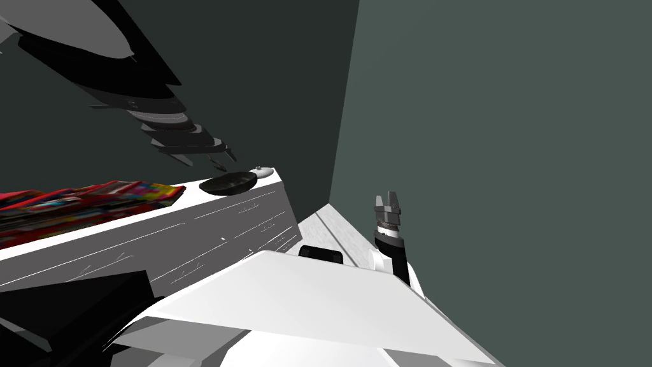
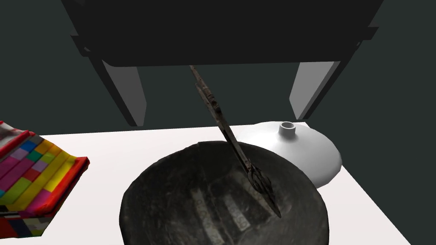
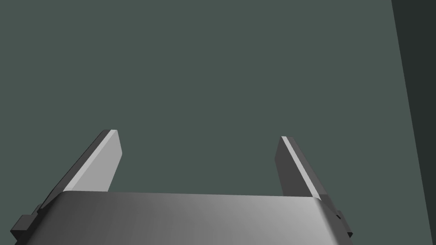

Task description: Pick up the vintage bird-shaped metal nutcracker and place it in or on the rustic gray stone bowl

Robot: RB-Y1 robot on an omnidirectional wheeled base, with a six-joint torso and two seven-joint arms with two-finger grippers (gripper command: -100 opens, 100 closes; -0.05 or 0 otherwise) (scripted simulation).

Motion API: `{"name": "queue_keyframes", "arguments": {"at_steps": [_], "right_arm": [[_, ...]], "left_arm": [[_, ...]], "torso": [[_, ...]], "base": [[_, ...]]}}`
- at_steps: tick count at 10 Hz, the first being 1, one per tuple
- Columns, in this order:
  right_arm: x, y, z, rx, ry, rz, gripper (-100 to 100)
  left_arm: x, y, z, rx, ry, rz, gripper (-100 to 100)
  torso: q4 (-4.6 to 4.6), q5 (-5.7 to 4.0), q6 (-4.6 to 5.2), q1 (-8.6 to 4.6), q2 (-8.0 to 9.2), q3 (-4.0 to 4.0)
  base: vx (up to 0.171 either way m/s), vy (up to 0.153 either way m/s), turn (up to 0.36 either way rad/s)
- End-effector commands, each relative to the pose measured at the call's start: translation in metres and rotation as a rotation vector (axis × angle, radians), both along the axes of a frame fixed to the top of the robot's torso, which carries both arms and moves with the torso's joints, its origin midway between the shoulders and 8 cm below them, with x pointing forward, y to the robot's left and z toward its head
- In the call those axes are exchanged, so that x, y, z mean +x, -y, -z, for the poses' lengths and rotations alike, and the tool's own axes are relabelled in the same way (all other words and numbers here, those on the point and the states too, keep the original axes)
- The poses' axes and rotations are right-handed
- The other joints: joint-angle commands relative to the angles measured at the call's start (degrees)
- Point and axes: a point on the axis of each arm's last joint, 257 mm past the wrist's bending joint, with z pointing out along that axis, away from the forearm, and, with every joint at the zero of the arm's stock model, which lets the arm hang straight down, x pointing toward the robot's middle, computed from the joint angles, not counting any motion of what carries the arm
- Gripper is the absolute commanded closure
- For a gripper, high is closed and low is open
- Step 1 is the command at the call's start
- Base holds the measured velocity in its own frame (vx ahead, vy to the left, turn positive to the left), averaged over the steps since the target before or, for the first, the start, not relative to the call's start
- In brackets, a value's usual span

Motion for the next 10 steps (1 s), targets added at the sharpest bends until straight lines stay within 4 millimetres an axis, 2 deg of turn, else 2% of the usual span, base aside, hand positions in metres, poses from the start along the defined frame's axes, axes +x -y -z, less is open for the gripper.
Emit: {"name": "queue_keyframes", "arguments": {"at_steps": [1,2,3,4,6,8,10], "right_arm": [[0.0,0.0,0.0,0.0,0.0,0.0,0],[0.0,0.0,0.0,0.0,0.0,0.0,0],[0.0,0.0,0.0,0.0,0.0,0.0,0],[0.0,0.0,0.0,0.0,0.0,0.0,0],[0.0,0.0,0.0,0.0,0.0,0.0,0],[0.0,0.0,0.0,0.0,0.0,0.0,0],[0.0,0.0,0.0,0.0,0.0,0.0,0]], "left_arm": [[0.0,0.0,0.0,0.0,0.0,0.0,0],[0.001,-0.031,-0.007,0.003,0.068,-0.141,-100],[0.006,-0.039,0.003,-0.003,0.078,-0.18,-100],[0.011,-0.055,0.006,-0.002,0.107,-0.249,-100],[0.026,-0.073,-0.004,-0.013,0.213,-0.341,-100],[0.038,-0.089,-0.016,0.035,0.285,-0.351,-100],[0.047,-0.094,-0.024,0.053,0.332,-0.342,-100]], "torso": [[0.0,0.0,0.0,0.0,0.0,0.0],[0.0,0.0,0.0,0.0,0.0,0.0],[-0.02,-0.04,0.0,-0.26,-0.09,-0.05],[-0.06,-0.09,0.02,-0.37,-0.21,-0.12],[-0.03,-0.03,0.01,-0.08,-0.11,-0.07],[0.0,0.01,0.0,0.06,0.0,0.0],[0.0,0.0,0.0,0.02,0.01,0.0]], "base": [[0.0,0.0,0.0],[0.038,-0.089,-0.076],[0.062,-0.112,-0.013],[0.042,-0.059,0.009],[0.004,-0.001,-0.001],[-0.007,0.011,-0.001],[0.0,0.0,0.0]]}}
